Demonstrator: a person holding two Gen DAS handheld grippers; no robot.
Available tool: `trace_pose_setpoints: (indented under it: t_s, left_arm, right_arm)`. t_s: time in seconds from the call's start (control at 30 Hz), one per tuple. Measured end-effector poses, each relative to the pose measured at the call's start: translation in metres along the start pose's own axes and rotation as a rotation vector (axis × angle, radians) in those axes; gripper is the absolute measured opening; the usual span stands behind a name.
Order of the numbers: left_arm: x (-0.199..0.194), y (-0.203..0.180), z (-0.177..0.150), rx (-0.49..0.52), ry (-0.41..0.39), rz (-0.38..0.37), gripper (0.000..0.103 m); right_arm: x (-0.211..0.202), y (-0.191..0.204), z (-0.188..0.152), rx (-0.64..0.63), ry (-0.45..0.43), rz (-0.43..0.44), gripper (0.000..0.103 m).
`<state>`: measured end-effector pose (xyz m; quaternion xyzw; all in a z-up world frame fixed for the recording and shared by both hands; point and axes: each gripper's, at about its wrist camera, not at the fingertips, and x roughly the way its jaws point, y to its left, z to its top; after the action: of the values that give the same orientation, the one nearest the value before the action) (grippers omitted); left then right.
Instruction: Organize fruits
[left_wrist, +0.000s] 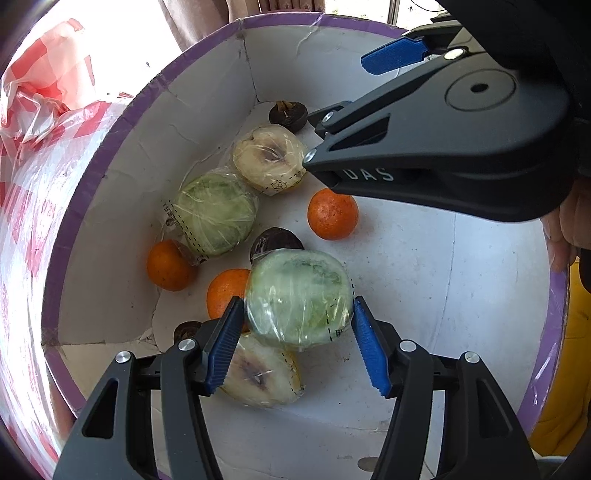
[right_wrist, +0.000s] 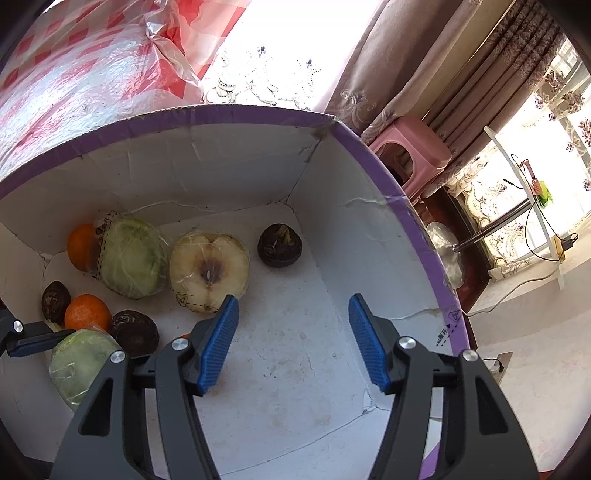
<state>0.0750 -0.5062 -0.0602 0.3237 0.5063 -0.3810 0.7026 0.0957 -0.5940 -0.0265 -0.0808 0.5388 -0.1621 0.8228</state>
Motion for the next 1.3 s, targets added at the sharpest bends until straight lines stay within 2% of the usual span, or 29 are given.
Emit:
trace_pose_setpoints:
  t_s: [0.2, 0.27, 0.33, 0.37, 0.6, 0.87, 1.07, 1.2, 1.3]
  left_arm:
    - [-0.003, 0.0, 0.001, -0.005, -0.007, -0.002, 0.062]
    - [-0.006, 0.0, 0.0, -0.009, -0.017, -0.001, 0.066]
    - [-0.011, 0.0, -0.001, -0.014, -0.04, 0.003, 0.078]
    - [-0.013, 0.0, -0.001, -0.016, -0.049, 0.004, 0.079]
    - [-0.02, 0.002, -0.005, -0.03, -0.071, 0.005, 0.08]
    - [-0.05, 0.014, -0.018, -0.091, -0.16, 0.024, 0.086]
    - [-0.078, 0.029, -0.043, -0.2, -0.236, 0.022, 0.087]
    - [-0.094, 0.04, -0.058, -0.304, -0.288, -0.025, 0.088]
    - [-0.102, 0.049, -0.072, -0.368, -0.318, -0.047, 0.088]
  right_arm:
    - [-0.001, 0.0, 0.0, -0.001, -0.008, -0.006, 0.068]
    - [-0.002, 0.0, 0.0, -0.001, -0.01, -0.007, 0.068]
    - [-0.004, -0.002, -0.001, 0.008, -0.02, -0.01, 0.073]
    - [-0.006, -0.003, -0.001, 0.014, -0.026, -0.012, 0.074]
    - [-0.014, -0.006, -0.004, 0.03, -0.051, -0.026, 0.074]
    - [-0.047, -0.014, -0.009, 0.071, -0.139, -0.046, 0.079]
    - [-0.081, -0.02, -0.014, 0.124, -0.213, -0.068, 0.081]
    - [-0.105, -0.016, -0.022, 0.145, -0.259, -0.099, 0.093]
    - [-0.121, -0.011, -0.03, 0.162, -0.288, -0.114, 0.097]
